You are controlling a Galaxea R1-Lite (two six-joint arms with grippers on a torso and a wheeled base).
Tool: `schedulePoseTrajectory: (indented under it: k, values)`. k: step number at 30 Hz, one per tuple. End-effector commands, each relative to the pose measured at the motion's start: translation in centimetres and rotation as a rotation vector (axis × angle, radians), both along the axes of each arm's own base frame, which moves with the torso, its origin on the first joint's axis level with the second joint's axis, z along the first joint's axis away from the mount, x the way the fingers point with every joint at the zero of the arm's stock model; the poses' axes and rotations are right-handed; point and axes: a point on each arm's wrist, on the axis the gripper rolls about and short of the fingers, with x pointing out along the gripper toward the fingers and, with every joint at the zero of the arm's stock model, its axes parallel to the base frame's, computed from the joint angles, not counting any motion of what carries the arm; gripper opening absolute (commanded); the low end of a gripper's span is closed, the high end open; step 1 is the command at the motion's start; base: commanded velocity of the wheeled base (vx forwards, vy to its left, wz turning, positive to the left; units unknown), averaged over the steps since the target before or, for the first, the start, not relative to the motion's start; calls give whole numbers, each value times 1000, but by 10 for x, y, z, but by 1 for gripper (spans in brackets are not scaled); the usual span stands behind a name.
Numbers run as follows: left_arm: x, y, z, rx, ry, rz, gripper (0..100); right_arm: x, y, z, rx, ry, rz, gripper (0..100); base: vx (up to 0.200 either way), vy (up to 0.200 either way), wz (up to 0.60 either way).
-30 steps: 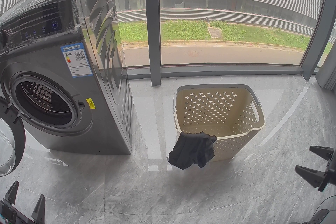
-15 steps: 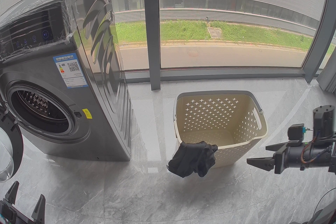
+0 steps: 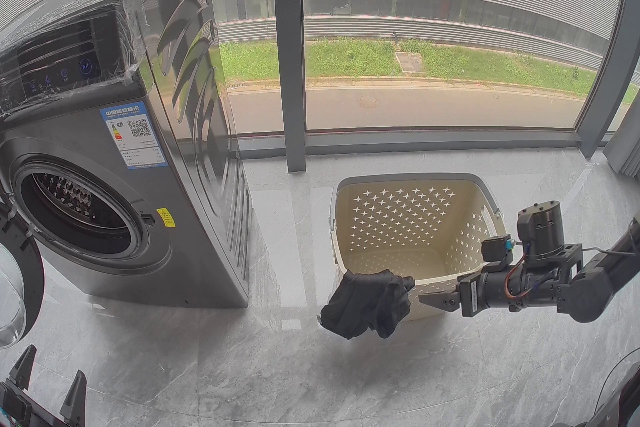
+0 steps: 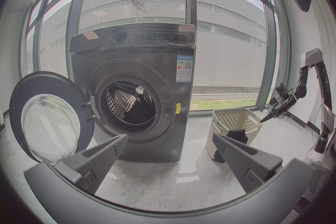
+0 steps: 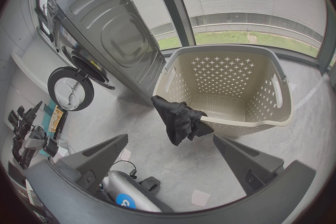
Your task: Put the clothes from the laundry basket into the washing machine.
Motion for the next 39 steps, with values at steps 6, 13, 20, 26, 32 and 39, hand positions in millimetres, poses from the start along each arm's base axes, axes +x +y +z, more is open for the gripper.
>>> schedulePoseTrajectory:
  k: [6,13,20,26,32,39]
  values:
    - [0,0,-5,1,1,-1,100,25,20,-34,-29,72,29,100,0,0,0]
    - [0,0,-5,1,1,-1,100,39,35,-41,-51,55,30,100,0,0,0]
    - [0,0,-5,0,1,1,100,48,43,-45,-58,36,49,100,0,0,0]
    - [0,0,-5,0,1,1,100,48,42,-48,-72,40,52,100,67,0,0]
    - [0,0,-5,-5,2,1,100,44,39,-52,-87,55,43,100,33,0,0]
    - [0,0,-5,-5,3,1,100,41,39,-62,-104,76,51,100,0,0,0]
